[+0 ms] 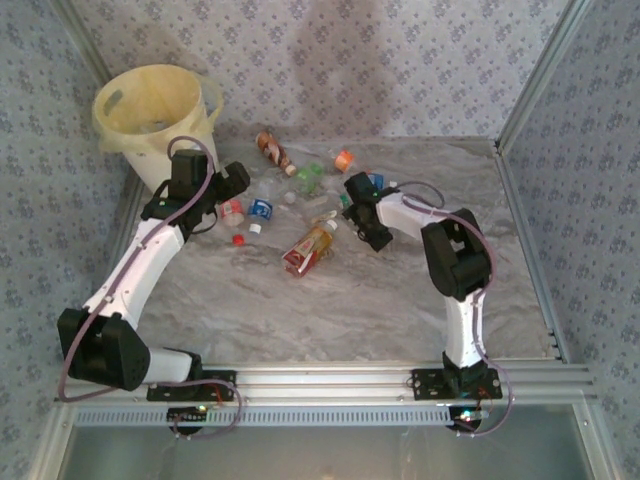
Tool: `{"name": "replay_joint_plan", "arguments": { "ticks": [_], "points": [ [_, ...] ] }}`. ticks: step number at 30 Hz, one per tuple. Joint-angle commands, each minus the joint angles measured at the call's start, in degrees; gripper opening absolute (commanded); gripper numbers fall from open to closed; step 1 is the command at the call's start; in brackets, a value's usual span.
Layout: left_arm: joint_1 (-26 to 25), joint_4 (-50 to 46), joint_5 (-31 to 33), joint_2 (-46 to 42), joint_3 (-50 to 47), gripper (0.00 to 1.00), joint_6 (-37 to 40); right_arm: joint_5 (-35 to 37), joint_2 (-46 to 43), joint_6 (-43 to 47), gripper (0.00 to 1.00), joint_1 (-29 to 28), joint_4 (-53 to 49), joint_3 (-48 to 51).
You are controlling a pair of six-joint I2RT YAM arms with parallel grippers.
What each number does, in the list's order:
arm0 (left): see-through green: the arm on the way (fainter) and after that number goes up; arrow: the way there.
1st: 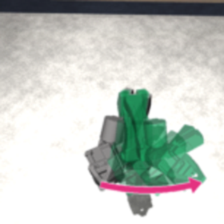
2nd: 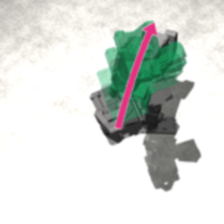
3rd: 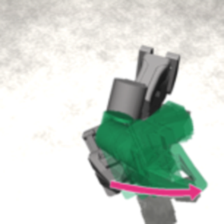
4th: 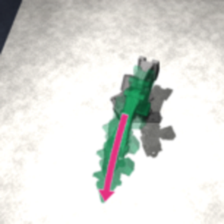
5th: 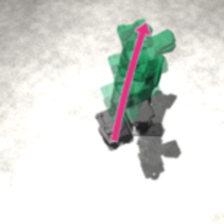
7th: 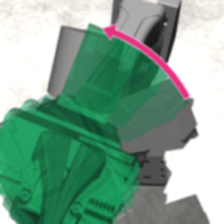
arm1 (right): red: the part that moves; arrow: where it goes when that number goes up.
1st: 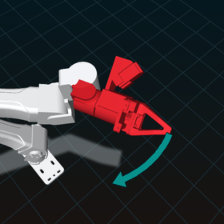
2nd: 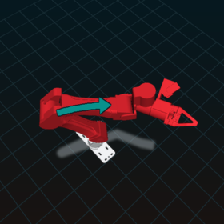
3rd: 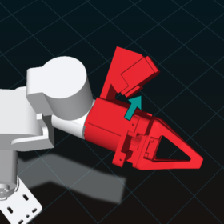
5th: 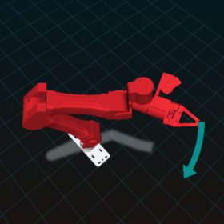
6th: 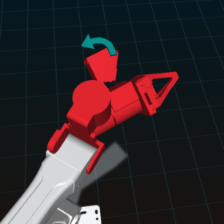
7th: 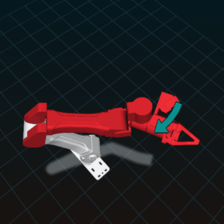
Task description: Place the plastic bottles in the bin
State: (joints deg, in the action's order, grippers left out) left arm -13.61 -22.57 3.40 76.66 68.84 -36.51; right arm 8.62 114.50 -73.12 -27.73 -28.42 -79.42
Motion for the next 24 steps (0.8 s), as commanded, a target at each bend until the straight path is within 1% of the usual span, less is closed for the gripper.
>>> {"name": "replay_joint_plan", "arguments": {
  "ticks": [1, 4, 6, 9, 11, 15, 23, 24],
  "points": [
    [-0.10, -1.11, -0.85, -0.53, -0.26, 0.98, 0.83, -2.47, -5.95, 4.79, 0.89, 0.21, 3.00, 7.79],
    [-0.28, -1.25, -0.85, -0.77, -0.37, 0.98, 0.65, -4.19, -10.32, 8.64, 0.85, 0.39, 7.24, 14.82],
    [-0.43, -1.25, -0.65, -1.15, -0.62, 0.98, 0.57, -3.63, -12.56, 11.12, 0.82, 0.42, 8.70, 18.06],
    [-0.54, -1.25, -0.54, -1.88, -1.14, 0.98, 0.39, -3.87, -14.14, 16.13, 0.75, 1.17, 11.53, 20.84],
    [-0.62, -1.24, -0.43, -2.22, -1.52, 0.98, 0.35, -2.20, -14.04, 19.80, 0.75, 1.43, 11.94, 21.16],
    [-0.68, -1.64, -0.20, -2.96, -2.12, 0.98, 0.46, 1.57, -13.81, 28.43, 0.79, 2.05, 12.69, 20.31],
    [-0.63, -1.80, 0.56, -3.59, -2.76, 0.98, 0.68, 0.20, -13.60, 45.50, 0.91, 3.95, 10.87, 16.22],
    [-0.63, -1.75, 0.64, -3.51, -2.83, 0.98, 0.70, -0.33, -13.83, 47.62, 0.95, 4.21, 11.34, 16.21]
  ]
}}
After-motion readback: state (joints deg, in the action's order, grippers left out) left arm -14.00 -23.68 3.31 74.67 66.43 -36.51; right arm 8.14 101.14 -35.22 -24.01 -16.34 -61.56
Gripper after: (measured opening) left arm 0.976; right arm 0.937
